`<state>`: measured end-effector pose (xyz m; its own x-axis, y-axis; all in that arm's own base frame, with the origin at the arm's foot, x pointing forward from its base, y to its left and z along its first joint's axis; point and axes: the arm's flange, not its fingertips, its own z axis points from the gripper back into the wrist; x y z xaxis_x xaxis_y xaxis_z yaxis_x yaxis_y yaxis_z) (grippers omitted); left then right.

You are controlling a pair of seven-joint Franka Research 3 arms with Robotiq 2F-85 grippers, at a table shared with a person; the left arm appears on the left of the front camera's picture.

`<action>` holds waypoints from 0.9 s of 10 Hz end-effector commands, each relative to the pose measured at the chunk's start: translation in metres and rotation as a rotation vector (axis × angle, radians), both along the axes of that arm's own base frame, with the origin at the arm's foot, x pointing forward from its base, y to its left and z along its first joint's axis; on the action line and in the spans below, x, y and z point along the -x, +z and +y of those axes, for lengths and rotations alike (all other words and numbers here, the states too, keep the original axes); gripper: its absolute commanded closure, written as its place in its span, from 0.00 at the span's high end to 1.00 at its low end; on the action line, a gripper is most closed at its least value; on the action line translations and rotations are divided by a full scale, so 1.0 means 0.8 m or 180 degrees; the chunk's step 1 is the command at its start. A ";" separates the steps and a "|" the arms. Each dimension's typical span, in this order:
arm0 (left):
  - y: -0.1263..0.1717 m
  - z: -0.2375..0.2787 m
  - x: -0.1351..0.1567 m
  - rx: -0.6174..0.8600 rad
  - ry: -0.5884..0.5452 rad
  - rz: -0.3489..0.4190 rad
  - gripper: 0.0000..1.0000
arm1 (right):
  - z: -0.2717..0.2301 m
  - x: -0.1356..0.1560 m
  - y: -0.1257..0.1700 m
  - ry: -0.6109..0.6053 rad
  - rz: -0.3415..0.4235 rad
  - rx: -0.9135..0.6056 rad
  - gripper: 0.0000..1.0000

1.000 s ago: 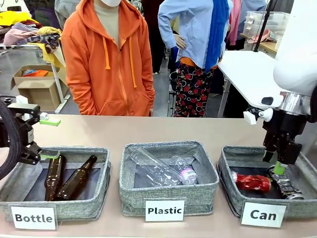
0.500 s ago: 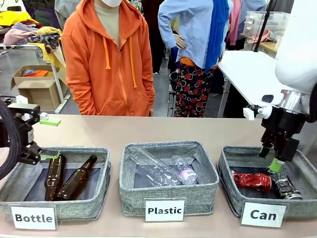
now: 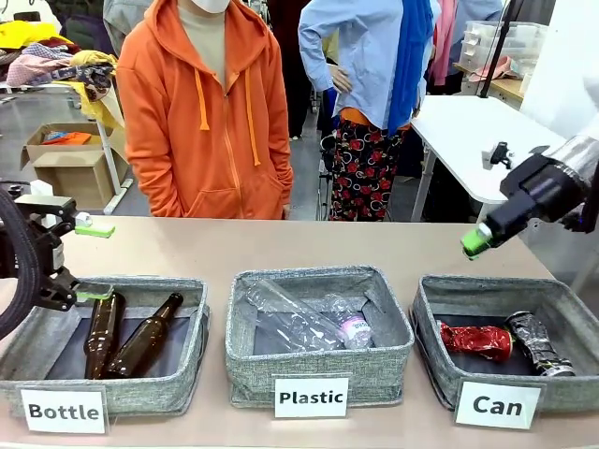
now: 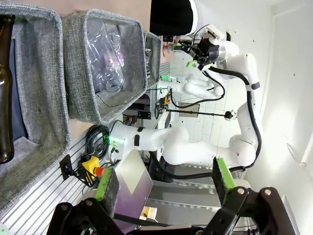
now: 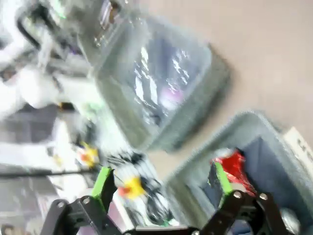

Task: Sort the can waste into the basket.
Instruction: Pick up the can waste from the table and place it in the right Fabric basket.

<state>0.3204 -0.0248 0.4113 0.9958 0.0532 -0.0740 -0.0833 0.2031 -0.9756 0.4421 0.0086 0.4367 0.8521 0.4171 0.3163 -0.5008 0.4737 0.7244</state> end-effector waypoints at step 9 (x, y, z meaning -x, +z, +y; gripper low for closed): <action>0.002 -0.001 0.002 -0.0010 0.0012 0.0023 1.00 | 0.001 -0.021 -0.028 -0.0839 0.1080 -0.1539 1.00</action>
